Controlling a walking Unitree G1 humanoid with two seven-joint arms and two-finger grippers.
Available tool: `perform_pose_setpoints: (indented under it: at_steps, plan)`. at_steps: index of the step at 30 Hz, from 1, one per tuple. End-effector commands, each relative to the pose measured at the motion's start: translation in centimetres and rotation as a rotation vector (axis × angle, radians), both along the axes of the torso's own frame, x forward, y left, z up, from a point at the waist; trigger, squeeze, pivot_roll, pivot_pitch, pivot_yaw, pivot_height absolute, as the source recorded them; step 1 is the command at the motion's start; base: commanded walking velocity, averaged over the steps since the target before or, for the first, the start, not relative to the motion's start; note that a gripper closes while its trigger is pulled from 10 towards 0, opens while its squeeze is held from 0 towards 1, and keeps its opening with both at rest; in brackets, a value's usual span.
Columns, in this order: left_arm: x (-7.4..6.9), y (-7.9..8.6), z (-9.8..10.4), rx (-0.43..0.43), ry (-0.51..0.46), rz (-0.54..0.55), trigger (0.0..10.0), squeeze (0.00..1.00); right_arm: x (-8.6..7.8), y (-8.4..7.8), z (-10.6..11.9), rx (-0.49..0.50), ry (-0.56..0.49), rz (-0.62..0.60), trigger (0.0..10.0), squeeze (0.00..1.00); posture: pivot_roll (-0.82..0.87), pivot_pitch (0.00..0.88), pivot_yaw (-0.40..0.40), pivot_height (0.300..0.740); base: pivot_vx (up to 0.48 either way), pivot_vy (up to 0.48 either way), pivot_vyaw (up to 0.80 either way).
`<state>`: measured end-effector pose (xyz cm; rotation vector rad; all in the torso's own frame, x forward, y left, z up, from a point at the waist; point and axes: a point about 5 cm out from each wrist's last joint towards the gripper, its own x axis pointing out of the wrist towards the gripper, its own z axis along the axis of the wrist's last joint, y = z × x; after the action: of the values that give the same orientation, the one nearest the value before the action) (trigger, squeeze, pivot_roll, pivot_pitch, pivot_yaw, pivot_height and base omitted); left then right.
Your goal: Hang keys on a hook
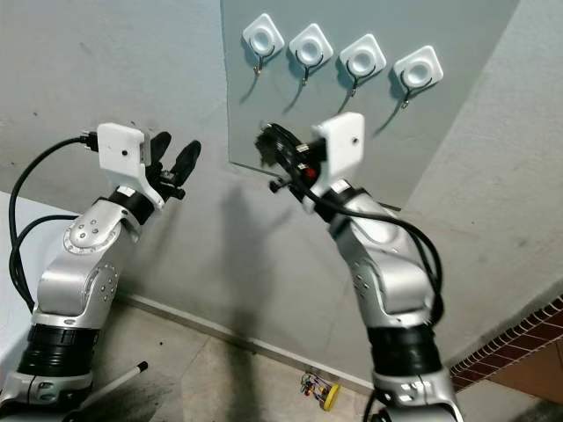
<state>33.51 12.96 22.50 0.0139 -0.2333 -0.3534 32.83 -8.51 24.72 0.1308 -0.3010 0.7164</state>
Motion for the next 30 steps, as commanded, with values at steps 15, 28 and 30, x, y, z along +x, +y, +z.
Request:
perform_pose_setpoints:
  at_steps: [15,28,30]
  plan:
    - [-0.7,-2.3,2.1,0.0,-0.062,-0.132,10.0,0.0,1.1,2.7,2.2,0.142,-0.024,0.024,10.0,0.0,-0.02,0.058,-0.067,0.74,0.0,0.0,0.0]
    - [-1.1,-2.5,3.0,-0.017,-0.075,-0.164,10.0,0.0,1.3,2.8,4.5,0.352,-0.007,0.006,10.0,0.0,-0.01,0.064,-0.064,0.74,0.0,0.0,0.0]
    - [-1.0,-2.4,3.1,-0.023,-0.074,-0.16,10.0,0.0,1.5,2.8,4.8,0.384,0.013,0.003,10.0,0.0,-0.01,0.068,-0.063,0.74,0.0,0.0,0.0]
